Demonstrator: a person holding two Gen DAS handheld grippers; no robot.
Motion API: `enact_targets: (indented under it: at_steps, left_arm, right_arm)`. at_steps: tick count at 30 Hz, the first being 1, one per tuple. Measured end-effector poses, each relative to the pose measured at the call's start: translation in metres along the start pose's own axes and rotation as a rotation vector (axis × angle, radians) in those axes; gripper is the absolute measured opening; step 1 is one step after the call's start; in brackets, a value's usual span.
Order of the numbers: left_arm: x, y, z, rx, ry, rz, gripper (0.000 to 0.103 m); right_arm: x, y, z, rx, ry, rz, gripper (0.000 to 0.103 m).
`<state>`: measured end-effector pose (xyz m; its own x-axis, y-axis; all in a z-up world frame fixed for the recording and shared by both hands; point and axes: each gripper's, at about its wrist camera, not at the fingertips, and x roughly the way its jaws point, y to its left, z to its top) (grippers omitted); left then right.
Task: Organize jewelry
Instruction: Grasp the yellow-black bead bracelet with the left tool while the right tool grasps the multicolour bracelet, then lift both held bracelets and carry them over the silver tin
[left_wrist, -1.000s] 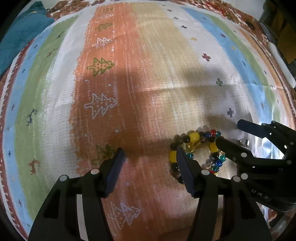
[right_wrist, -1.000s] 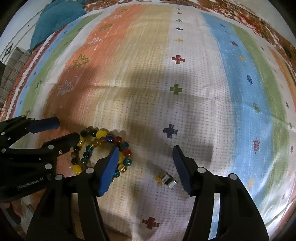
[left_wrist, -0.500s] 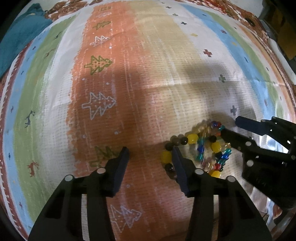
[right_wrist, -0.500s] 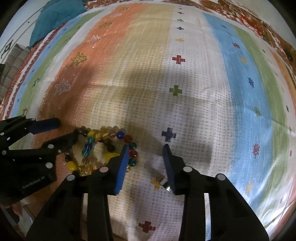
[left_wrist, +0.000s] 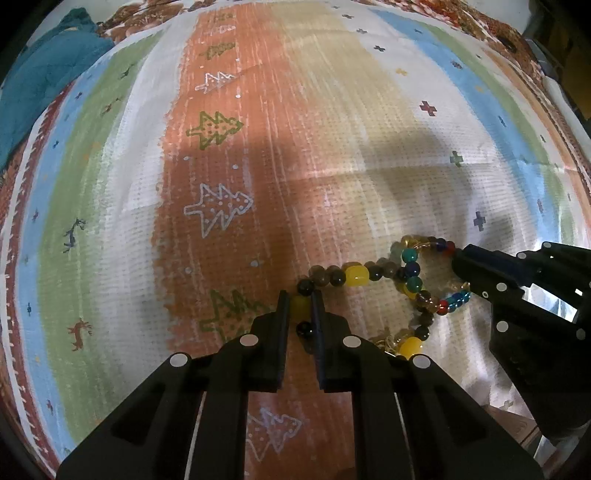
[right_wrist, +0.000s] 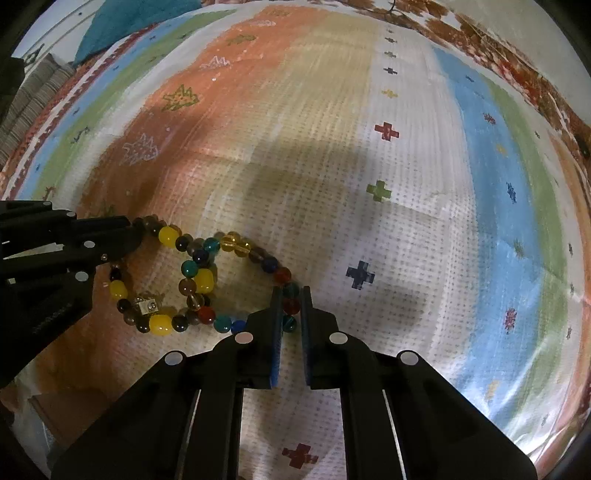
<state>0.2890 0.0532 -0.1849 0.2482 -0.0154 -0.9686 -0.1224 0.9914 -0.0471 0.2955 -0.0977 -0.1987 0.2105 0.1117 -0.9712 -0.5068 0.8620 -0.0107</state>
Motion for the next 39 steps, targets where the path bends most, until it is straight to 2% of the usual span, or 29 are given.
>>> enact_targets:
  at_steps: [10,16,20,28,39]
  left_arm:
    - [-0.029,-0.001,0.001,-0.014,-0.054,-0.056,0.011]
    - [-0.06,-0.021,-0.007,0.013,-0.123,-0.104,0.011]
    - [-0.067,-0.026,-0.001,0.008,-0.146,-0.103,0.011]
    - [-0.075,-0.023,-0.002,0.007,-0.163,-0.1,0.011]
    - [-0.108,-0.031,-0.013,0.036,-0.23,-0.088,0.011]
  right_arm:
    - [-0.029,-0.011,-0.002,0.032,-0.057,0.035,0.01]
    - [-0.046,-0.018,-0.005,0.065,-0.085,0.062,0.01]
    - [-0.054,-0.021,-0.006,0.104,-0.097,0.112,0.01]
    - [-0.074,-0.019,-0.013,0.102,-0.133,0.102,0.01]
    - [-0.09,-0.02,-0.024,0.115,-0.155,0.078,0.01]
